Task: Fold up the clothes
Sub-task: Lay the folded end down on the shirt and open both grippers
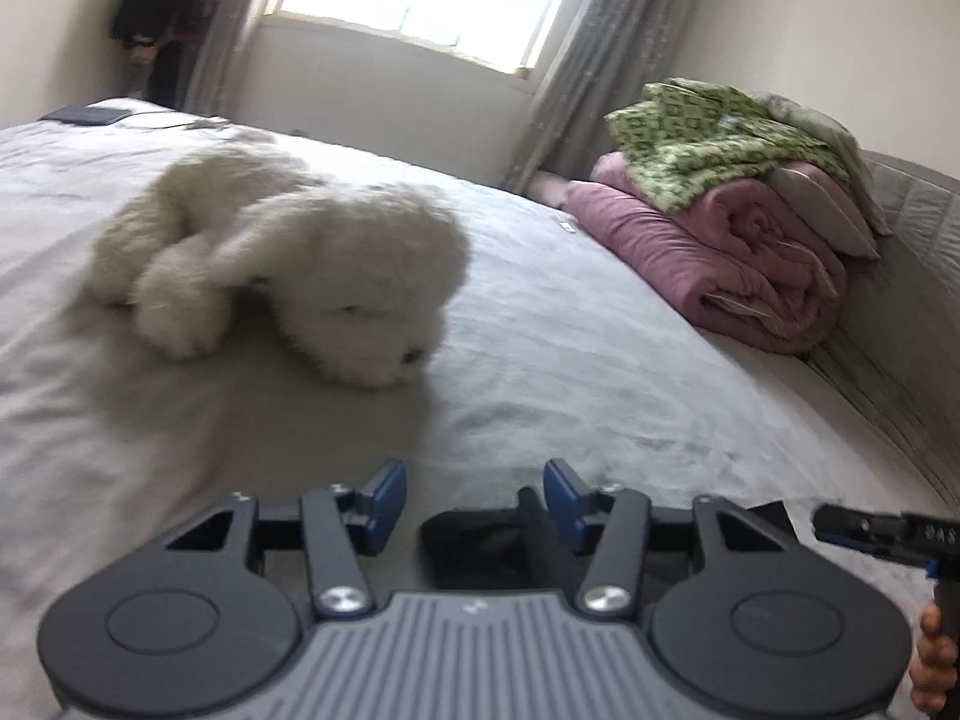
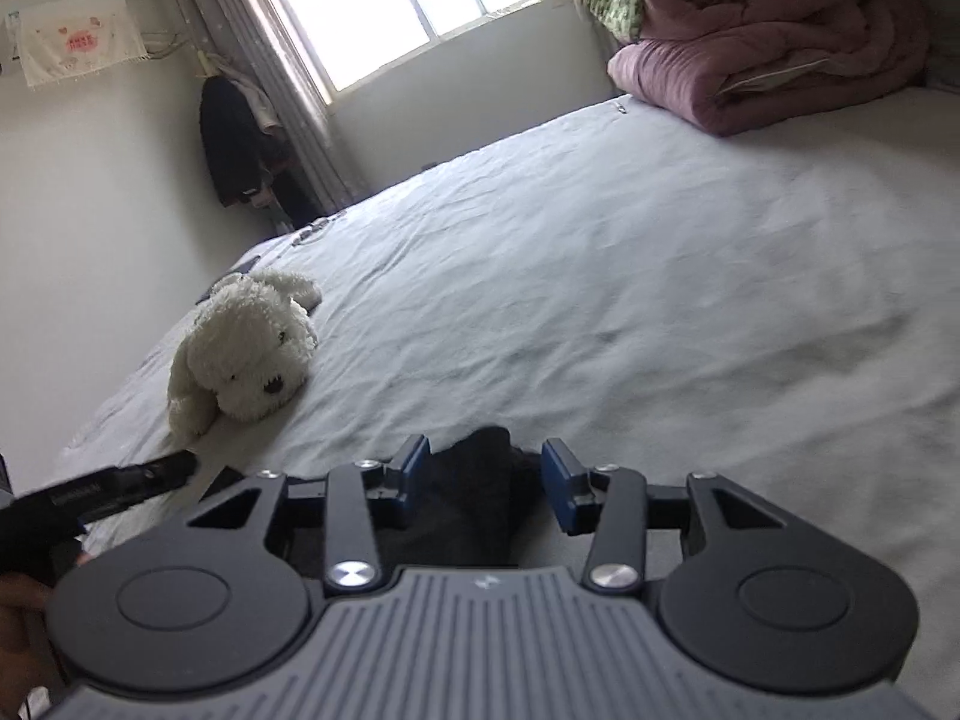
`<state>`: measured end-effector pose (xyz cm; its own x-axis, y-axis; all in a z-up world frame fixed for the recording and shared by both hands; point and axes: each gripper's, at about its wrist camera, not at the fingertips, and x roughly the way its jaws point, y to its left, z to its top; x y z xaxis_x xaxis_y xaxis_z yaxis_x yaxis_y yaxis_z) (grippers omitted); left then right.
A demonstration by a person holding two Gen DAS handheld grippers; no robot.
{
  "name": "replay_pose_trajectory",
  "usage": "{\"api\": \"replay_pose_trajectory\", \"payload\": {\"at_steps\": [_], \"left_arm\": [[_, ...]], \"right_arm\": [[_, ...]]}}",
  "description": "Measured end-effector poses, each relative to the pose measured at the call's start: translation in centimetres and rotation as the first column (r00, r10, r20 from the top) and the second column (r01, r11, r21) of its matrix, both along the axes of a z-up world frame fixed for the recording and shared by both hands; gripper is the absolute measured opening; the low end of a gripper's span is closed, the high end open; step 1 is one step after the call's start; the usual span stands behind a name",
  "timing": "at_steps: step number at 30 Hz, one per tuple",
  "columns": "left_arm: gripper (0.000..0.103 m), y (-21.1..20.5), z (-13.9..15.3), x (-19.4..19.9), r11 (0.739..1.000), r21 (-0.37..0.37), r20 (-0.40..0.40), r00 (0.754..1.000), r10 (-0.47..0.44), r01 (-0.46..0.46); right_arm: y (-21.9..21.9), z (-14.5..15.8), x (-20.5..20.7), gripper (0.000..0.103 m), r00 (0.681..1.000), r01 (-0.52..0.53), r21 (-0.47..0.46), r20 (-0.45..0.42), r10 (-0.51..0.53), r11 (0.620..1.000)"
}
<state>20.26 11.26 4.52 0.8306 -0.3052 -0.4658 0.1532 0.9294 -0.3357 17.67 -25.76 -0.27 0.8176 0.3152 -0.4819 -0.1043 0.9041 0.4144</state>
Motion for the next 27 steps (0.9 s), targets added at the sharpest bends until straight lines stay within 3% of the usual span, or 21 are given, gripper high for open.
{"api": "replay_pose_trajectory", "payload": {"at_steps": [7,10,12,14,16,21,27], "left_arm": [[0.047,-3.8,-0.2,-8.0,0.986,0.06,0.029,0.987,-0.159,0.157],[0.045,-5.1,-1.3,-10.4,0.976,0.073,0.006,0.979,-0.206,0.205],[0.045,-6.0,-2.1,-11.2,0.967,0.119,-0.028,0.974,-0.223,0.225],[0.045,-6.9,-3.0,-11.6,0.952,0.201,-0.074,0.973,-0.219,0.23],[0.045,-7.2,-3.1,-11.6,0.947,0.225,-0.081,0.973,-0.217,0.23],[0.042,-6.1,-1.3,-12.5,0.963,0.214,-0.083,0.985,-0.148,0.163],[0.042,-4.3,0.1,-17.5,0.978,0.157,-0.089,0.988,-0.125,0.138]], "right_arm": [[3.5,1.2,-6.3,0.045,0.99,-0.141,-0.054,0.017,0.142,0.989],[5.5,0.7,-8.3,0.045,0.978,-0.209,-0.094,-0.011,0.209,0.973],[6.9,0.2,-9.4,0.045,0.967,-0.255,-0.121,-0.041,0.252,0.959],[8.1,-1.0,-9.9,0.045,0.957,-0.287,-0.172,-0.091,0.275,0.942],[8.6,-1.5,-9.8,0.045,0.958,-0.284,-0.201,-0.105,0.268,0.937],[9.2,-0.2,-9.7,0.044,0.967,-0.242,-0.242,-0.141,0.212,0.94],[7.7,0.8,-15.3,0.045,0.961,-0.269,-0.198,-0.124,0.248,0.943]]}}
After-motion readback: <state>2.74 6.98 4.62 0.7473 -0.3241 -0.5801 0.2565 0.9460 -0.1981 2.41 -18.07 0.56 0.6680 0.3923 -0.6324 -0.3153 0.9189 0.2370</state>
